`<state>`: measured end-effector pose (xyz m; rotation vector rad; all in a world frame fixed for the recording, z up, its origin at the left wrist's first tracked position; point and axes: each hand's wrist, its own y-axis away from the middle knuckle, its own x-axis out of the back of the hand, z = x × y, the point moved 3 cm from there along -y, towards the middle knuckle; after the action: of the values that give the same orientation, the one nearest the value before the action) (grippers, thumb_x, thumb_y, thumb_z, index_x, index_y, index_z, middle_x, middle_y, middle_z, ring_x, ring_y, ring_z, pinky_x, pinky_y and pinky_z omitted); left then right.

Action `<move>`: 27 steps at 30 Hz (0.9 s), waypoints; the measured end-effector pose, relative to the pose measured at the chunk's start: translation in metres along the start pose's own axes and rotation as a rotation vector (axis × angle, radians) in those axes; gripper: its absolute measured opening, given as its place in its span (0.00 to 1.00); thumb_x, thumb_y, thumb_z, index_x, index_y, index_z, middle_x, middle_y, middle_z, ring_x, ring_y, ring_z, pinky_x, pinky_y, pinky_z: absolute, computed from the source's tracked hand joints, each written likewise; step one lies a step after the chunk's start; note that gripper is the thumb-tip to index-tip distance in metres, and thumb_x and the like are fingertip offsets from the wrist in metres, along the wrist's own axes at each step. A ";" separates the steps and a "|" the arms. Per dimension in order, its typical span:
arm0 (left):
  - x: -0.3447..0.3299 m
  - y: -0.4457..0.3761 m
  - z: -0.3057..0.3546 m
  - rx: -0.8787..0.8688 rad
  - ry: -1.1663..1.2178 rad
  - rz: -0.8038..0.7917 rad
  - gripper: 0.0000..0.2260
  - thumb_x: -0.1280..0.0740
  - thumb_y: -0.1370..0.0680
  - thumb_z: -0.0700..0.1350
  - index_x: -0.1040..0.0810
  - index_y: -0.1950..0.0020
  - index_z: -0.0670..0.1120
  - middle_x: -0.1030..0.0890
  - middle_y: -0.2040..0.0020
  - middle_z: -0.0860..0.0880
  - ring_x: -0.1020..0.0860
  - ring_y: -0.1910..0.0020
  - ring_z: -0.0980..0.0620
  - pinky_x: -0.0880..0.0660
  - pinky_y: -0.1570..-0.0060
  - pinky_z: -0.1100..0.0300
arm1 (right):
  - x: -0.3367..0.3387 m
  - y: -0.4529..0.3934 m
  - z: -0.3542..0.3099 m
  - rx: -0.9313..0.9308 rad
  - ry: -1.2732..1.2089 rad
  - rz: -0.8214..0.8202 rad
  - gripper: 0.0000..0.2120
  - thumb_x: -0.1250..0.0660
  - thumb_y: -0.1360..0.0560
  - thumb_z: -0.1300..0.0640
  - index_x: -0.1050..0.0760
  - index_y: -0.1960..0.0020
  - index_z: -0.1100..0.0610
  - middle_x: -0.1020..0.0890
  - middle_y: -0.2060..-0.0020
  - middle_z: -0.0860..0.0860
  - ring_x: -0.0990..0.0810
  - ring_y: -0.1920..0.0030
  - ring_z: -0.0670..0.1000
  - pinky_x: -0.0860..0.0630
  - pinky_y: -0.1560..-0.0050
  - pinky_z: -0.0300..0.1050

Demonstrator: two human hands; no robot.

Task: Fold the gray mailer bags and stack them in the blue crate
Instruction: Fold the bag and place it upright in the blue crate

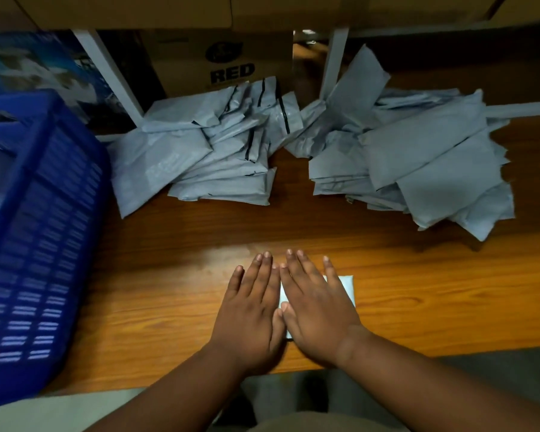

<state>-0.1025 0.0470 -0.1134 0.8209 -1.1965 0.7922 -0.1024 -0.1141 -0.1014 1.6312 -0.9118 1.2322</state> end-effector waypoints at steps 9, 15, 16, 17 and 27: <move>-0.004 0.000 -0.004 -0.019 -0.025 -0.033 0.36 0.46 0.16 0.58 0.52 0.13 0.42 0.58 0.14 0.37 0.60 0.14 0.40 0.50 0.19 0.34 | -0.001 0.001 0.009 -0.030 -0.129 0.042 0.34 0.49 0.16 0.35 0.49 0.13 0.43 0.54 0.13 0.45 0.63 0.14 0.56 0.60 0.20 0.75; 0.002 0.003 -0.001 -0.026 -0.051 -0.028 0.43 0.50 0.17 0.71 0.54 0.13 0.43 0.59 0.14 0.38 0.62 0.14 0.41 0.54 0.18 0.35 | 0.002 0.004 0.028 0.020 -0.444 0.104 0.28 0.42 0.17 0.43 0.36 0.17 0.38 0.42 0.16 0.40 0.56 0.14 0.44 0.62 0.16 0.65; 0.004 0.003 0.000 -0.025 -0.044 -0.028 0.44 0.51 0.17 0.73 0.54 0.13 0.44 0.60 0.14 0.39 0.63 0.15 0.41 0.55 0.18 0.36 | 0.005 0.004 0.029 0.028 -0.450 0.098 0.28 0.42 0.17 0.44 0.36 0.17 0.38 0.41 0.16 0.40 0.56 0.15 0.44 0.61 0.16 0.63; 0.007 0.003 0.000 -0.021 -0.039 -0.032 0.44 0.52 0.18 0.74 0.55 0.13 0.44 0.61 0.14 0.39 0.64 0.15 0.42 0.56 0.18 0.36 | 0.008 0.004 0.028 0.042 -0.418 0.083 0.28 0.42 0.17 0.44 0.37 0.17 0.39 0.42 0.16 0.41 0.55 0.14 0.45 0.60 0.16 0.62; 0.054 -0.010 0.002 0.035 -0.129 -0.141 0.40 0.32 0.32 0.77 0.33 0.30 0.52 0.32 0.30 0.48 0.33 0.32 0.44 0.32 0.36 0.45 | 0.034 0.023 0.051 0.074 0.001 -0.024 0.45 0.38 0.25 0.25 0.43 0.16 0.47 0.33 0.24 0.51 0.34 0.25 0.56 0.33 0.30 0.58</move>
<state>-0.0844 0.0450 -0.0611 0.9866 -1.2258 0.6544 -0.0981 -0.1711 -0.0700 1.6946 -0.8532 1.2634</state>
